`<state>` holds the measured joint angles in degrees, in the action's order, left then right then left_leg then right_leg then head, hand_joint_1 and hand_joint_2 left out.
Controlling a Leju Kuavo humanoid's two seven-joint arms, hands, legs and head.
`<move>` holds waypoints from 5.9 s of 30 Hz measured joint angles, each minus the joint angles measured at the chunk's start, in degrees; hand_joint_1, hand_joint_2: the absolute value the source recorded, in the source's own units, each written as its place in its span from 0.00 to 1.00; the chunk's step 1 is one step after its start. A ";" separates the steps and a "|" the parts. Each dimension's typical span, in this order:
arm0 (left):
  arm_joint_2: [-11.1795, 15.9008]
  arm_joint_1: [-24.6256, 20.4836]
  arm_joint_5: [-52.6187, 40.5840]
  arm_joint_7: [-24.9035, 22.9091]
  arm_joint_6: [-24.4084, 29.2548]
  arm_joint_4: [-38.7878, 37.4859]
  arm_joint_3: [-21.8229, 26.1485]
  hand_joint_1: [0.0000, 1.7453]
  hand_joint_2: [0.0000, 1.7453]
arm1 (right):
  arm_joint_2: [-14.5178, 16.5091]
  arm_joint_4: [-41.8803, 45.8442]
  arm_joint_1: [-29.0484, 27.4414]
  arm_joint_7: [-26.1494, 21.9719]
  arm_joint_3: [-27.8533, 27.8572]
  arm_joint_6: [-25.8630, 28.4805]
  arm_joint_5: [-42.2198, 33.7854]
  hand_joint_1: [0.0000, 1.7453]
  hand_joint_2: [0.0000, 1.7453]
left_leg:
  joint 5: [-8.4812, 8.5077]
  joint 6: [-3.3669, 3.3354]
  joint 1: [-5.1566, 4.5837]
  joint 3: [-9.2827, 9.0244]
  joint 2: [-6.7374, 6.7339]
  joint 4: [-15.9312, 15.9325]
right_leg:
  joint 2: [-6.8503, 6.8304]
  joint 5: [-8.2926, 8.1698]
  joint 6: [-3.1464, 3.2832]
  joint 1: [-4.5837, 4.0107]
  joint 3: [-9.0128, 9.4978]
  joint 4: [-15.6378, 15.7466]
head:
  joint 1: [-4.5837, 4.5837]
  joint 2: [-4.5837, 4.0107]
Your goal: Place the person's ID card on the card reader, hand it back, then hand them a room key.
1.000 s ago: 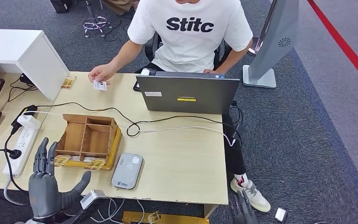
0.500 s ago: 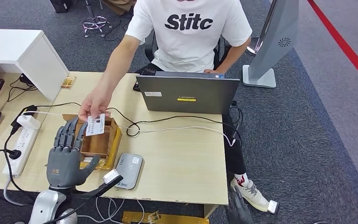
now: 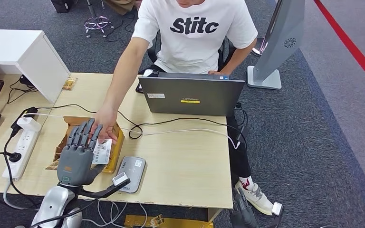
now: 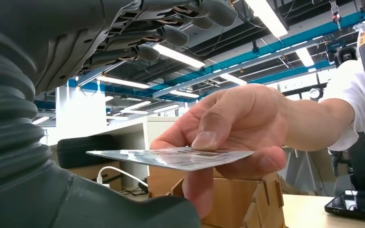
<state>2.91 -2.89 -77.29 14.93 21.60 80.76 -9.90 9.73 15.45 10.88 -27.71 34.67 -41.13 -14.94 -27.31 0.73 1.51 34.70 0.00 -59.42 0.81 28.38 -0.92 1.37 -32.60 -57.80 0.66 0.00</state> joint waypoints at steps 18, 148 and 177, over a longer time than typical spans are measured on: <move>0.50 -0.08 -0.35 -0.02 1.15 0.00 -0.53 1.00 1.00 | 0.00 0.00 0.00 -0.03 0.00 0.48 -0.16 0.00 1.00 | 0.00 0.00 0.00 0.00 0.00 0.00 | 0.00 0.00 0.00 0.00 0.00 0.00 | 0.00 0.00; 0.56 -5.20 1.93 2.13 6.87 0.97 3.85 1.00 1.00 | -0.02 0.00 -0.07 0.50 -2.43 2.09 -0.03 0.00 1.00 | -0.03 -0.06 -0.04 -0.01 -0.02 0.01 | 0.03 0.00 -0.02 0.03 0.04 0.04 | -0.01 0.00; 0.78 0.73 -3.55 3.63 1.19 -1.51 -1.84 0.00 1.00 | -0.02 0.00 -0.02 -0.51 -2.45 1.46 -1.20 0.00 1.00 | -0.05 -0.07 -0.05 0.01 -0.06 0.01 | 0.09 0.02 -0.03 0.04 0.01 0.07 | -0.01 0.00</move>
<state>3.69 -2.17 -80.83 18.56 22.79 79.25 -11.74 9.70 15.45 10.85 -28.23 32.22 -39.67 -16.14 -27.35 0.66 1.46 34.71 -0.06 -59.41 0.90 28.40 -0.94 1.41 -32.59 -57.73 0.66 0.00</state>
